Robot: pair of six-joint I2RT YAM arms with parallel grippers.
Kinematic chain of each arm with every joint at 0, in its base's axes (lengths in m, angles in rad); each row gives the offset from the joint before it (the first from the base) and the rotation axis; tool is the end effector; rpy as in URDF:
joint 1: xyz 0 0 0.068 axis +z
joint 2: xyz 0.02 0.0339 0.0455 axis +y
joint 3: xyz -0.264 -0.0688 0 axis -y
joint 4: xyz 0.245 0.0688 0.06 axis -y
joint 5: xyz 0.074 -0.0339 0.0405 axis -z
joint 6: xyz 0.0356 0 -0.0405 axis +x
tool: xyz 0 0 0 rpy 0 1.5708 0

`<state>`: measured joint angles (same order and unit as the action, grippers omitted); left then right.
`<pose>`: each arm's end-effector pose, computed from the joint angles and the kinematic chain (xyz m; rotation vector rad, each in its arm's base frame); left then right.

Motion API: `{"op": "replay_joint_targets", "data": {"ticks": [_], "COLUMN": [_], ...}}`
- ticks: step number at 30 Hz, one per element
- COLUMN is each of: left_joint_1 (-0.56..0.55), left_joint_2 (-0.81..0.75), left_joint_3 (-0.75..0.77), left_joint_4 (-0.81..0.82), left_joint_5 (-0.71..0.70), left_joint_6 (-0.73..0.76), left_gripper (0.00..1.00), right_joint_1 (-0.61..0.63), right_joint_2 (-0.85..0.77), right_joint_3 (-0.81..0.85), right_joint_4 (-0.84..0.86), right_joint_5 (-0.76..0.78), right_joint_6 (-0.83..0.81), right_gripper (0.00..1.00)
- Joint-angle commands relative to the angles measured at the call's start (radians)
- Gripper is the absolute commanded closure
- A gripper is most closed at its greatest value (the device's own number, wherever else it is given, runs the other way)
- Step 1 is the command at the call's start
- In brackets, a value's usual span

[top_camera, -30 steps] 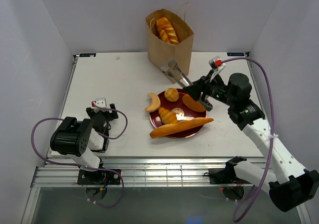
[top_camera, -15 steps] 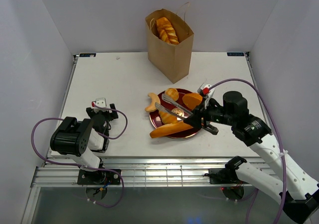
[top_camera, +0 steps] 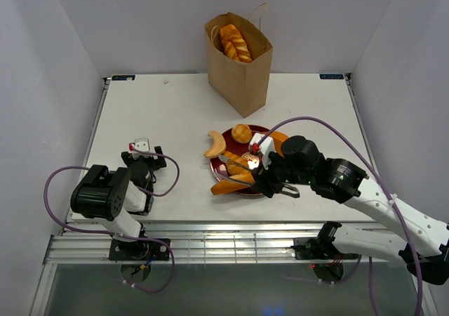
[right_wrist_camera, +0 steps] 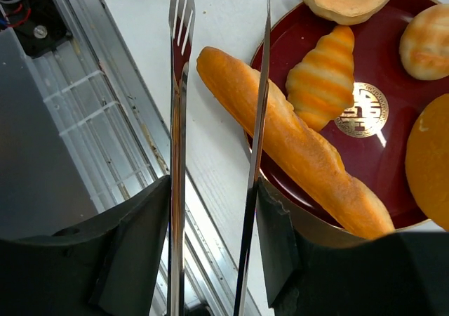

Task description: Place the fake bread into the paper bag

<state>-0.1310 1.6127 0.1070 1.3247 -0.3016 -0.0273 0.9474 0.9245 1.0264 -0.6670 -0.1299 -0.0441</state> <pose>0.2127 -0.0174 0.1172 -0.1293 1.7410 0.1482 0.1077 0.1577 0.3503 -1.1177 1.9011 0.6580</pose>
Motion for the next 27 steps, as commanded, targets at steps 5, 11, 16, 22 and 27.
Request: {"op": "replay_joint_targets", "data": {"ticks": [5,11,16,22,27], "left_joint_1": [0.004,0.004,0.004,0.005,0.004], "left_joint_2": [-0.019,-0.017,-0.017,-0.017,-0.017], "left_joint_3": [0.010,0.008,0.008,0.008,0.008], "left_joint_4": [0.097,0.099,0.097,0.097,0.099], "left_joint_5": [0.013,0.013,0.013,0.013,0.013], "left_joint_6": [-0.013,-0.013,-0.013,-0.013,-0.013], "left_gripper": [0.02,0.02,0.02,0.02,0.02], "right_joint_1": [0.175,0.254,0.268,0.292,0.304], "right_joint_2": [0.102,0.198,0.217,0.270,0.309], "right_joint_3": [0.155,0.195,0.222,0.250,0.233], "right_joint_4": [-0.166,-0.246,-0.270,-0.304,-0.298], "right_joint_5": [0.268,0.351,0.352,0.355,0.381], "right_joint_6": [-0.071,-0.091,-0.123,-0.146,-0.143], "right_gripper": [0.43,0.42,0.42,0.41,0.40]}}
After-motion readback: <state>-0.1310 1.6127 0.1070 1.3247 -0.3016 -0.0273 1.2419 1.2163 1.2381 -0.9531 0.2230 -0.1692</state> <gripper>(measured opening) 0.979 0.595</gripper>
